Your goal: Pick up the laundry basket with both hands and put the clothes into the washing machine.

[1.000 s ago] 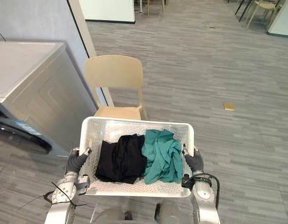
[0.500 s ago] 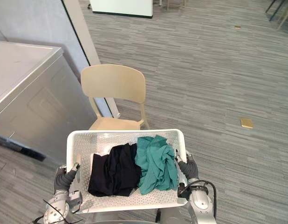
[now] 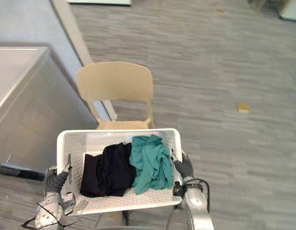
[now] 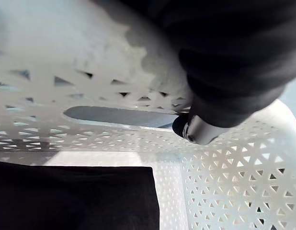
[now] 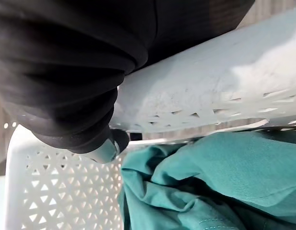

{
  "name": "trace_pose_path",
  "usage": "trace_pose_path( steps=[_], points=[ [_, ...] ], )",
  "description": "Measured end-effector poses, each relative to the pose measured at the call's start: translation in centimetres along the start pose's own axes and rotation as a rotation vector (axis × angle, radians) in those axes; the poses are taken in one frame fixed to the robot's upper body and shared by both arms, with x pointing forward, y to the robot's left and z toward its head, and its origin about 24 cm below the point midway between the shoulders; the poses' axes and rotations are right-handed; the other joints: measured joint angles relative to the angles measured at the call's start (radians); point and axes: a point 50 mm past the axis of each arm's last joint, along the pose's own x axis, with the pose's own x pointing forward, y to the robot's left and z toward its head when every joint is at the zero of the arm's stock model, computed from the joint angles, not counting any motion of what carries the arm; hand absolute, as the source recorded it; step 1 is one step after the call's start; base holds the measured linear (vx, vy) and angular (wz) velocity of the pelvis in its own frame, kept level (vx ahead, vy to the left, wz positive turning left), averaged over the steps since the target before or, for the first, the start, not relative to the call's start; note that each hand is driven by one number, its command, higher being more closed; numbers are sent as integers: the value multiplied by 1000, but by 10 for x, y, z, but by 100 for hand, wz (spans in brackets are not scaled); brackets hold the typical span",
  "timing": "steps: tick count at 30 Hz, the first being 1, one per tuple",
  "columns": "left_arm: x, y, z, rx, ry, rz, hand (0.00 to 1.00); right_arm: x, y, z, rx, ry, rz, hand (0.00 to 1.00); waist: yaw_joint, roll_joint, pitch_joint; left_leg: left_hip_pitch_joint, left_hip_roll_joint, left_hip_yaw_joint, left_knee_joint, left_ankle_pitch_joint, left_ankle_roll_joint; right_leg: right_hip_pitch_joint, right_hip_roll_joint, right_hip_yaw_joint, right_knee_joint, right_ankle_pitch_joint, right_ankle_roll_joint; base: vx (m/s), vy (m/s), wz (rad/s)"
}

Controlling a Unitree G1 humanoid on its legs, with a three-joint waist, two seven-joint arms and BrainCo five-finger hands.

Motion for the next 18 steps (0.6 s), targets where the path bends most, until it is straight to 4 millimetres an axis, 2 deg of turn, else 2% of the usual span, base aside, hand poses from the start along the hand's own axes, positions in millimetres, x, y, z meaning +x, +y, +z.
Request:
trace_pose_path(
  steps=[1, 2, 3, 6, 8, 9, 11, 12, 14, 17, 18],
  points=[
    [1, 2, 0, 1, 0, 10, 100, 1, 2, 1, 0, -2, 7, 100, 0, -6, 9, 10, 0, 13, 8, 0, 0, -5, 4, -8, 70, -41, 4, -174, 1, -77],
    [0, 6, -1, 4, 6, 24, 100, 2, 6, 2, -3, -8, 26, 100, 3, -10, 19, 28, -5, 30, 24, -7, 9, 6, 17, -18, 129, -110, -6, -82, -21, -53],
    [0, 8, -2, 2, 10, 33, 100, 3, 6, 3, -10, -11, 30, 100, 2, -24, 20, 40, -10, 36, 29, -15, 15, 19, 16, -20, 118, -124, -19, -119, -9, -44],
    [3, 4, 0, -22, 1, 31, 100, 9, 6, 9, -33, -35, 37, 100, -3, -3, 23, 44, -23, 19, -13, 0, 13, 29, 33, -26, 65, -115, -26, -56, -27, -7],
    [4, 2, -3, -26, 15, 28, 100, 11, 6, 10, -44, -37, 41, 100, -1, 1, 23, 56, -26, 16, -35, 15, 19, 36, 33, -30, 59, -114, -26, 11, -58, 8],
    [6, 0, -4, -30, 21, 24, 100, 12, 5, 11, -49, -39, 36, 100, -4, 8, 24, 54, -25, 3, -34, 33, 8, 46, 31, -51, 55, -114, -26, 38, -63, 26],
    [11, -5, -5, -35, 25, 13, 100, 12, 2, 10, -59, -37, 25, 100, -6, 14, 27, 49, -23, 5, -29, 55, 11, 66, 13, -85, 54, -114, -26, 50, -38, 46],
    [14, -9, -5, -39, 29, -2, 100, 13, 0, 12, -63, -42, 9, 100, -8, 19, 29, 49, -13, 29, -9, 67, 28, 90, 2, -108, 45, -114, -26, 42, -23, 47],
    [16, -14, -4, -44, 23, -16, 100, 13, -4, 12, -67, -43, -8, 100, -5, 26, 27, 60, -13, 25, -2, 76, 37, 123, -2, -118, 24, -114, -26, 12, -15, 30],
    [18, -16, -1, -49, 10, -18, 100, 16, -5, 16, -73, -58, -12, 100, -4, 33, 21, 62, -27, -44, -20, 85, 22, 144, -3, -134, 5, -114, -26, -10, -9, 19],
    [18, -17, -1, -49, 10, -10, 100, 16, -4, 16, -73, -59, -11, 100, -4, 33, 19, 67, -42, -104, -50, 92, 10, 148, -5, -139, -10, -105, -25, -35, 11, 11]
  ],
)
